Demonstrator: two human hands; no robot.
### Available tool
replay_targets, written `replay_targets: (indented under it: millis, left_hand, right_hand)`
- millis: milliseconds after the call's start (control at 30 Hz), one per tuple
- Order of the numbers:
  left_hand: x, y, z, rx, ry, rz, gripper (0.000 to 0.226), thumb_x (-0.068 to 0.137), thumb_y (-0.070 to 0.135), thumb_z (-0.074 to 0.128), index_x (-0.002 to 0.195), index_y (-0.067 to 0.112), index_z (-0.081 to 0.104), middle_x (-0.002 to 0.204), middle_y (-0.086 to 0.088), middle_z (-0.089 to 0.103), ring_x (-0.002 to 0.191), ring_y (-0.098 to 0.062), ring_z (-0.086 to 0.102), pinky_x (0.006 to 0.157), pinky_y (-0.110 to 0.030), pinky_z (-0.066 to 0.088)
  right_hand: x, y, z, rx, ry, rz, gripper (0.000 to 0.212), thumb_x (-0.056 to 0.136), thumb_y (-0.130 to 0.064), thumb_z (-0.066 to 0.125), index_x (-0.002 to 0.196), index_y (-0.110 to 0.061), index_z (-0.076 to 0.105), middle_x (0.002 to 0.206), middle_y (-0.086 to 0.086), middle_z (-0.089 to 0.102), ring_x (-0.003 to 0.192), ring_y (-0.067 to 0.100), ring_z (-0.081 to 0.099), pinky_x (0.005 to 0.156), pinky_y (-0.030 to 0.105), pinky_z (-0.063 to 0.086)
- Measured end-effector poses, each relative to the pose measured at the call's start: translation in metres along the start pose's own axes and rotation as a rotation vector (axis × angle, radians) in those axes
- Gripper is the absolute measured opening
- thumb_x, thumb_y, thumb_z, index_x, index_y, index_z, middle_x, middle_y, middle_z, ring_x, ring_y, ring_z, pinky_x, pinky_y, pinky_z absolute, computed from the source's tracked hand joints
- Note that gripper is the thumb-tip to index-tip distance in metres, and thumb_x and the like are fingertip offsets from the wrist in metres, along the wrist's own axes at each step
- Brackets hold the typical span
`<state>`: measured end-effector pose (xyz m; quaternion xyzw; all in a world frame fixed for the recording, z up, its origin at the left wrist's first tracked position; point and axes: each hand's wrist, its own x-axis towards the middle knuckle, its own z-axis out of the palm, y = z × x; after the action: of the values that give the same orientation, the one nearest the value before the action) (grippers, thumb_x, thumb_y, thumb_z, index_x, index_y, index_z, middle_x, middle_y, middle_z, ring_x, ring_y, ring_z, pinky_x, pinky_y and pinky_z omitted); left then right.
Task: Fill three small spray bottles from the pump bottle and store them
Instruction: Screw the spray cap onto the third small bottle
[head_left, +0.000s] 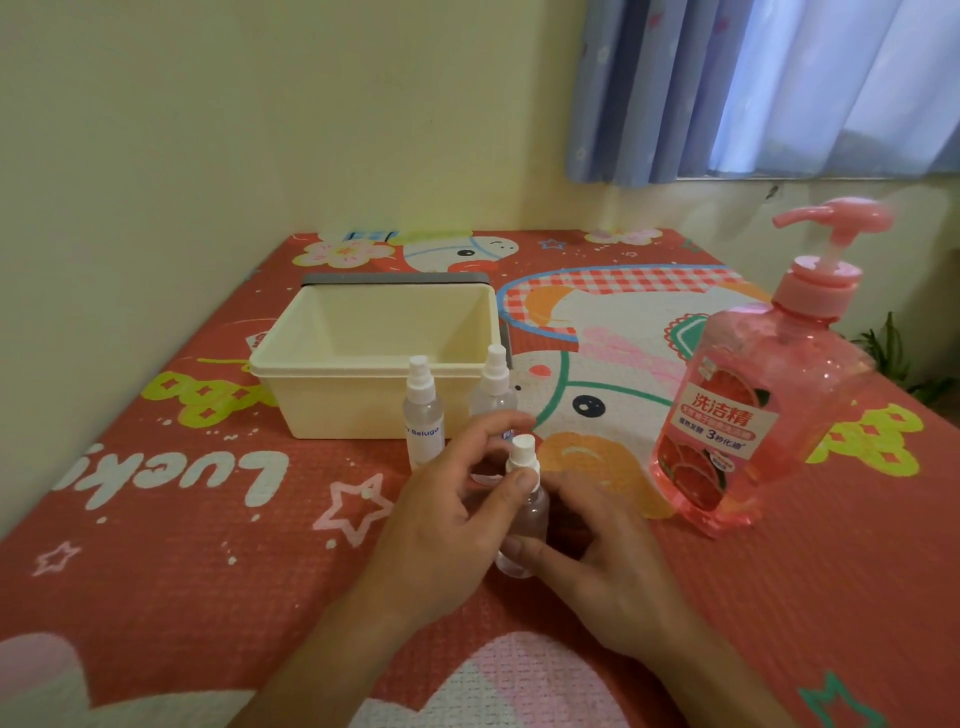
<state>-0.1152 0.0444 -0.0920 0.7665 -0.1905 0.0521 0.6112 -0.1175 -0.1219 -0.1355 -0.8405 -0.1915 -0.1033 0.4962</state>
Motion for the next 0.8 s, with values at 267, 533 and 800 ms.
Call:
replay_targets:
  millis: [267,533,800]
  left_hand:
    - [0.002,0.001,0.002,-0.115,0.086,-0.009,0.015,0.085,0.028,0.063,0.097,0.032,0.07,0.089,0.004,0.075,0.083,-0.01,0.072,0.074,-0.022,0.056]
    - [0.008,0.001,0.0,-0.13,0.125,-0.033,0.013,0.084,0.031,0.064,0.094,0.029,0.071,0.088,0.0,0.075,0.084,-0.017,0.071,0.077,-0.028,0.056]
    - [0.01,0.007,-0.007,0.023,0.039,-0.031,0.016,0.085,0.032,0.061,0.095,0.024,0.072,0.086,0.008,0.073,0.082,-0.005,0.068,0.074,-0.017,0.052]
  right_hand:
    - [-0.001,0.001,0.0,-0.024,0.011,-0.006,0.038,0.078,-0.049,0.073,0.114,-0.04,0.065,0.097,-0.012,0.069,0.094,0.014,0.067,0.079,0.045,0.053]
    - [0.0,-0.002,0.0,-0.04,0.019,-0.012,0.038,0.078,-0.05,0.072,0.114,-0.038,0.067,0.094,-0.014,0.068,0.09,0.012,0.066,0.077,0.043,0.052]
    - [-0.001,-0.003,-0.001,-0.055,0.01,-0.018,0.036,0.078,-0.047,0.072,0.113,-0.036,0.067,0.093,-0.014,0.067,0.09,0.011,0.064,0.076,0.04,0.051]
